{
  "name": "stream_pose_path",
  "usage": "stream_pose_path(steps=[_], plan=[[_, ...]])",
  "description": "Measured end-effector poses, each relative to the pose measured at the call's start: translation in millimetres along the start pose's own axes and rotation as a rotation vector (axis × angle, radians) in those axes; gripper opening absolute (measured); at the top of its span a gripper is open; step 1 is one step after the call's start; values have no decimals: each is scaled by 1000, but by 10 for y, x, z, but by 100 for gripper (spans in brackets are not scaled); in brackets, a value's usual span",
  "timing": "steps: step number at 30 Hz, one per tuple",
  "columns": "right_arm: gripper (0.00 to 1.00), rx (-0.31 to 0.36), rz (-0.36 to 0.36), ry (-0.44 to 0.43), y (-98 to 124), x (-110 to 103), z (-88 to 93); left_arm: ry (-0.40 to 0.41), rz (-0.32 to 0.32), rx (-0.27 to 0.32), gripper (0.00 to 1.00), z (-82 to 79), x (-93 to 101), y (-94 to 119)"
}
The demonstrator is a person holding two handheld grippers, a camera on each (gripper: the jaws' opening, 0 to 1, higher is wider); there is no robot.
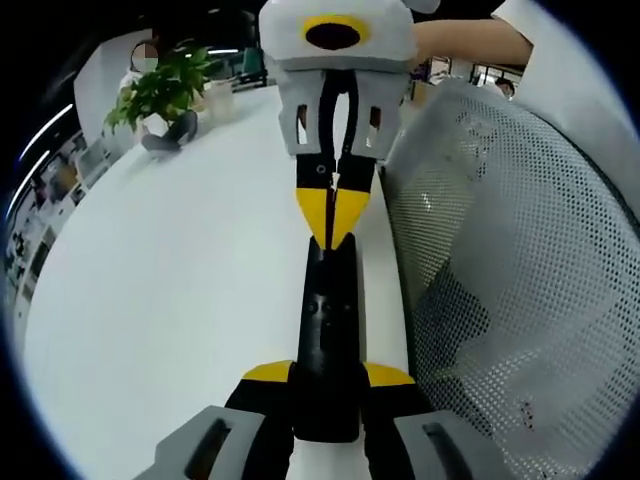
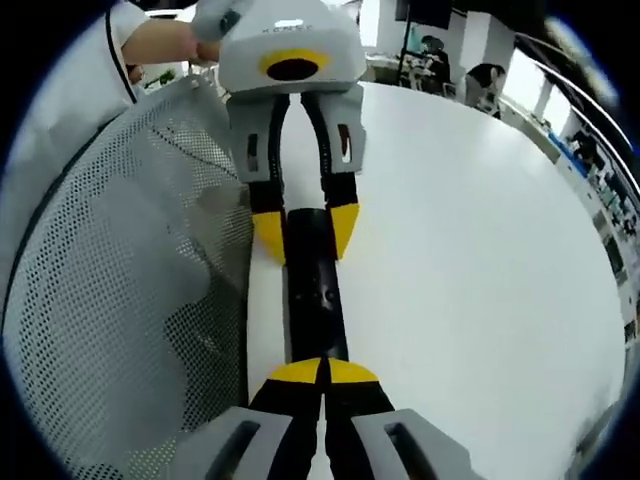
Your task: Press the specified remote control buttons in sequence, fully releasing each button before pressing the next.
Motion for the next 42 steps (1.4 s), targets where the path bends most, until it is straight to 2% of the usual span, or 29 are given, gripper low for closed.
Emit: stream_pose_path(steps=[2, 6, 10, 13, 22, 25, 31, 35, 38, 40, 42], plan=[[0, 22, 8, -46, 12, -9, 18, 3, -1, 2, 24, 1, 1, 2], [0, 8, 82, 18, 73, -6, 14, 8, -4, -4, 24, -4, 4, 4], [0, 42, 57, 25, 30, -39, -91, 9, -4, -10, 24, -7, 4, 2], [0, -4, 55, 79, -62, -31, -78, 10, -5, -6, 24, -5, 3, 2], [0, -38, 42, 118, -105, -46, -98, 11, -4, -5, 24, -6, 1, 2], [0, -68, 51, 185, -120, -50, -105, 12, -4, -5, 24, -7, -1, 1], [0, -102, 52, 224, -142, -53, -133, 12, -4, -7, 24, -8, -3, -2], [0, -79, 51, 200, -125, -38, -121, 8, -3, -10, 24, -10, -6, -5], [0, -1, 18, 100, -111, -12, -92, 10, -2, -16, 24, -13, -7, -7], [0, 54, -10, 0, -97, 14, -70, 10, -1, -13, 24, -12, -8, -7], [3, 77, 0, -26, -93, 36, -51, 10, -2, -12, 24, -11, -7, -7]])
Point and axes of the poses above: the point that each gripper's makers call its tool centre point, and the gripper's own axes: y roughly backward along the fingers, x roughly to its right, z roughly out of its underside, the point moved 6 cm from there along y, roughly backward along the fingers, and after that the axes turned 3 degrees about z, right-handed, at the moved point
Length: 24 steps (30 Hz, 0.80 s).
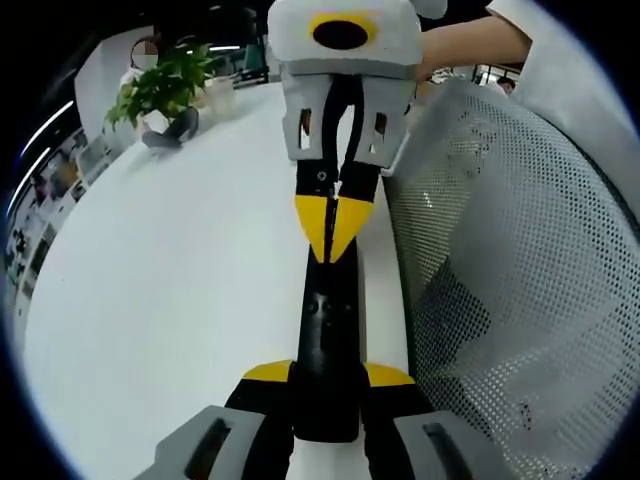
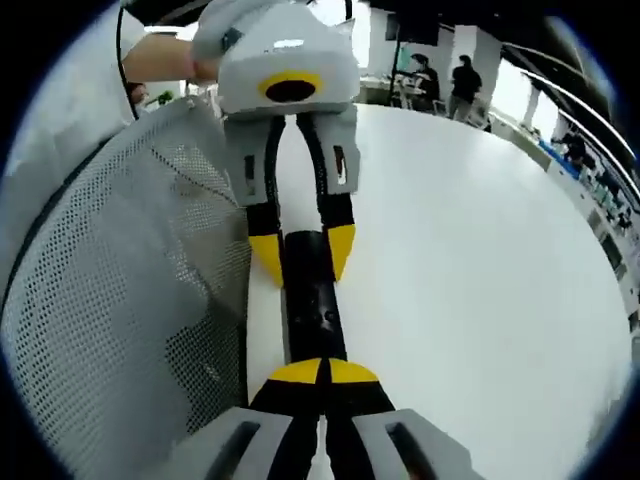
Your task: Press the specified remote control buttons in sequence, fully releasing each button before pressing the next.
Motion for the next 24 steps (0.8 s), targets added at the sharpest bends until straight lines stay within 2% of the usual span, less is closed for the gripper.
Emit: stream_pose_path(steps=[2, 6, 9, 15, 18, 24], plan=[[6, -10, 18, 31, 8, 10, 3, 2, -2, -2, 24, -2, 2, -1], [10, -12, 4, 67, -19, -32, -51, 4, -2, 2, 24, 1, 2, 0], [8, -38, 3, 121, -32, -37, -68, 5, -2, 6, 24, 3, 2, 0], [8, -73, -22, 151, -39, -88, -51, 5, -3, 8, 24, 2, 4, 1], [8, -69, -17, 149, -30, -94, -62, 5, -3, 12, 24, 6, 4, 2], [8, -113, -14, 202, -52, -122, -95, 7, -4, 20, 24, 12, 3, 2]])
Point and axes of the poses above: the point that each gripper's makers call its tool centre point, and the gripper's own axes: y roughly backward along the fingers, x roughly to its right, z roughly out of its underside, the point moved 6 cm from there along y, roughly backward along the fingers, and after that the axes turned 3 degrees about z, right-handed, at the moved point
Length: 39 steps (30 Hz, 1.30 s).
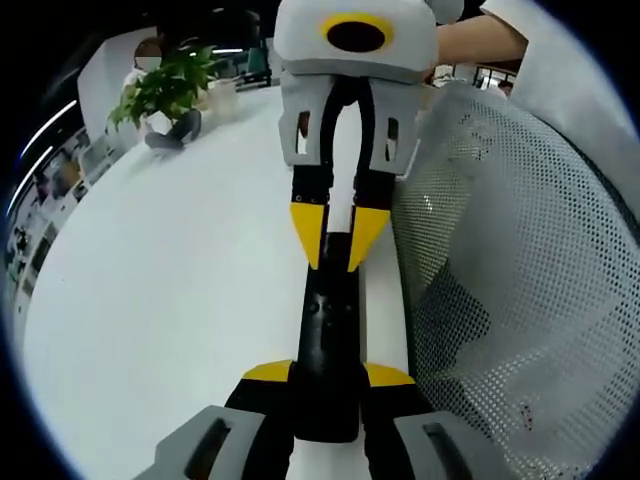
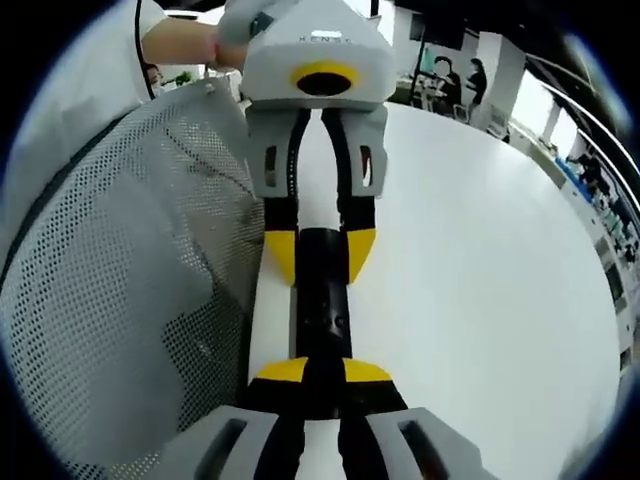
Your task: Press the specified remote control buttons in sequence, fully releasing each button before pressing the next.
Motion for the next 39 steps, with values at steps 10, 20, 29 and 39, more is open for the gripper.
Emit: stream_pose_path(steps=[10, 20, 29, 39], plan=[[8, -162, -34, 23, -36, 28, -98, 10, -6, 21, 24, 8, 4, 3], [8, -13, 9, -24, -11, 18, -11, -10, 6, 39, 24, 19, 2, 8], [9, 152, 45, -61, -12, 3, 82, -1, 3, 56, 24, 27, 5, 9], [7, -52, -31, 6, -51, 41, -45, -1, 3, 53, 24, 19, 3, 8]])
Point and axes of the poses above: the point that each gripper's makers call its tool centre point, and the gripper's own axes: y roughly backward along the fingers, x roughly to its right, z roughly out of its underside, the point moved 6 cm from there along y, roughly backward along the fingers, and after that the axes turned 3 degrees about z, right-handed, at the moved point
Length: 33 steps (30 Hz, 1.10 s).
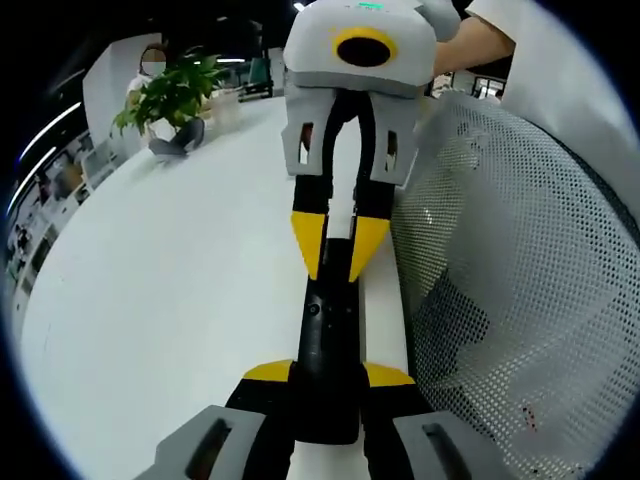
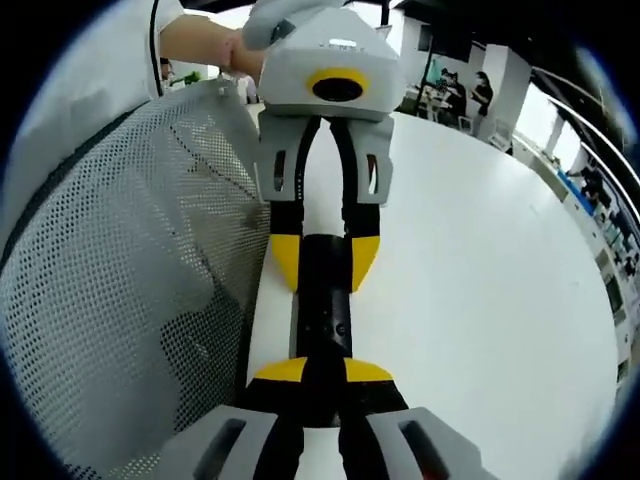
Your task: Press the specified remote control buttons in sequence, fully releasing each button before pressing the next.
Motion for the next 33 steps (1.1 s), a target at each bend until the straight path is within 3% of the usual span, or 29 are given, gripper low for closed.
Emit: stream_pose_path(steps=[3, 6, 10, 14, 20, 28, 33], plan=[[7, -95, -28, 12, -7, 29, -79, -7, 2, -16, 24, -11, -2, -6], [7, -100, -32, -25, -6, 53, -95, -6, 2, -17, 24, -9, -2, -4], [7, -50, -12, -62, 24, 35, -55, -4, 0, -15, 24, -7, -1, -3], [7, 90, 34, -86, 43, 16, 12, -2, -1, -19, 24, -9, -1, -3], [6, 114, 51, -89, 39, -10, 28, 3, -5, -12, 24, -5, -2, -4], [5, 3, 37, -6, 12, -13, -67, 4, -6, -7, 24, -8, -6, -7], [4, -88, 14, -8, -20, 17, -124, 1, -6, -7, 24, -9, -6, -5]])
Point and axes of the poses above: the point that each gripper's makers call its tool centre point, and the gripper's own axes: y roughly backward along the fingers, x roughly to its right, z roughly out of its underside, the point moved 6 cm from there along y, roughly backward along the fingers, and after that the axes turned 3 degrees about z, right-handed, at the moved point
